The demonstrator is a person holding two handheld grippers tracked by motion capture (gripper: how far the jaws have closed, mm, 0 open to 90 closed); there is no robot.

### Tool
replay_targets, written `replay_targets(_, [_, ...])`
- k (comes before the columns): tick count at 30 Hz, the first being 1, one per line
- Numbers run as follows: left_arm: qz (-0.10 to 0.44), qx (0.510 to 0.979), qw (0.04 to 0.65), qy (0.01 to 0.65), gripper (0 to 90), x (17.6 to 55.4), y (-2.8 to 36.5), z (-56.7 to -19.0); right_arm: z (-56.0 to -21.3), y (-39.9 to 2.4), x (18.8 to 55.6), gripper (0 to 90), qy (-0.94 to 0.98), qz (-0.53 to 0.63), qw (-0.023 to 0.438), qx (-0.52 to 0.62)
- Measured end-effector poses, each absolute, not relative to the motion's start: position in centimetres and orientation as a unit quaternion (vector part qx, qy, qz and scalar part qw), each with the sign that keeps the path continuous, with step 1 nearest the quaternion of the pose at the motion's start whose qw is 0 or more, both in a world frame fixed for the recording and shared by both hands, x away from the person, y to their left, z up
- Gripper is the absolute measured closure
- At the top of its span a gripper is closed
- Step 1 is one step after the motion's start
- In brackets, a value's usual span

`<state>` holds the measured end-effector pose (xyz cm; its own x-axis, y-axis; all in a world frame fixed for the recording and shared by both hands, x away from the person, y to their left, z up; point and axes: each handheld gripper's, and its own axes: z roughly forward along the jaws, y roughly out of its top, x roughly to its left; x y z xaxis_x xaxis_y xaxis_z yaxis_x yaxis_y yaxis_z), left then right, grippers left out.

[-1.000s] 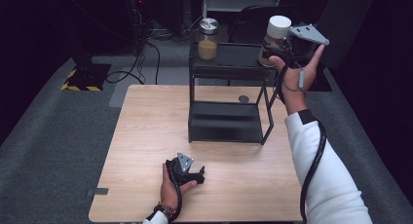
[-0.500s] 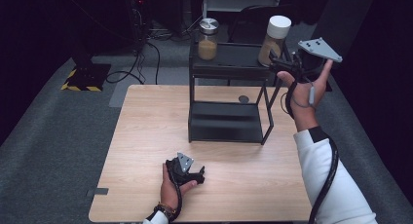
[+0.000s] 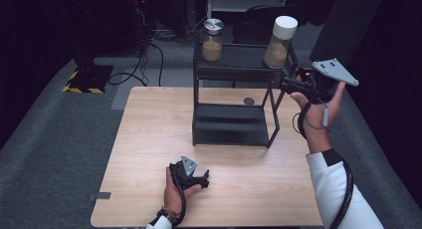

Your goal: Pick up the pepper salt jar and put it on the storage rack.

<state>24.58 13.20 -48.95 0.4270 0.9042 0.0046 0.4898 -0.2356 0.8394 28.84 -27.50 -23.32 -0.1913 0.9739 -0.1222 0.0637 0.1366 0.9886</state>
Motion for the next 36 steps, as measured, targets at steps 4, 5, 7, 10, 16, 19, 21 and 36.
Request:
replay_targets(4, [0.258,0.743,0.402,0.469,2.1,24.6,13.2,-48.9,-24.0,-27.8,28.1,1.4,0.594,0.491,0.465,0.436])
replay_targets(5, [0.258,0.743,0.402,0.469,2.1,24.6,13.2,-48.9,-24.3,-27.8,27.8,1.4,0.593,0.488,0.469,0.436])
replay_targets(7, [0.258,0.743,0.402,0.469,2.1,24.6,13.2,-48.9,-24.8,-27.8,27.5,1.4,0.593,0.486,0.472,0.435])
replay_targets(10, [0.258,0.742,0.403,0.47,2.1,24.6,13.2,-49.0,-25.5,-28.0,27.0,1.4,0.594,0.483,0.472,0.437])
replay_targets(16, [0.258,0.743,0.402,0.469,2.1,24.6,13.2,-48.9,-27.1,-28.3,26.2,1.4,0.596,0.478,0.469,0.442])
replay_targets(19, [0.258,0.743,0.402,0.469,2.1,24.6,13.2,-49.0,-28.1,-28.6,25.8,1.4,0.598,0.476,0.465,0.447])
replay_targets(21, [0.258,0.743,0.402,0.469,2.1,24.6,13.2,-48.9,-28.5,-28.8,25.6,1.4,0.6,0.475,0.46,0.45])
replay_targets(36, [0.258,0.743,0.402,0.469,2.1,24.6,13.2,-48.9,-33.0,-29.7,23.5,1.4,0.604,0.466,0.438,0.476])
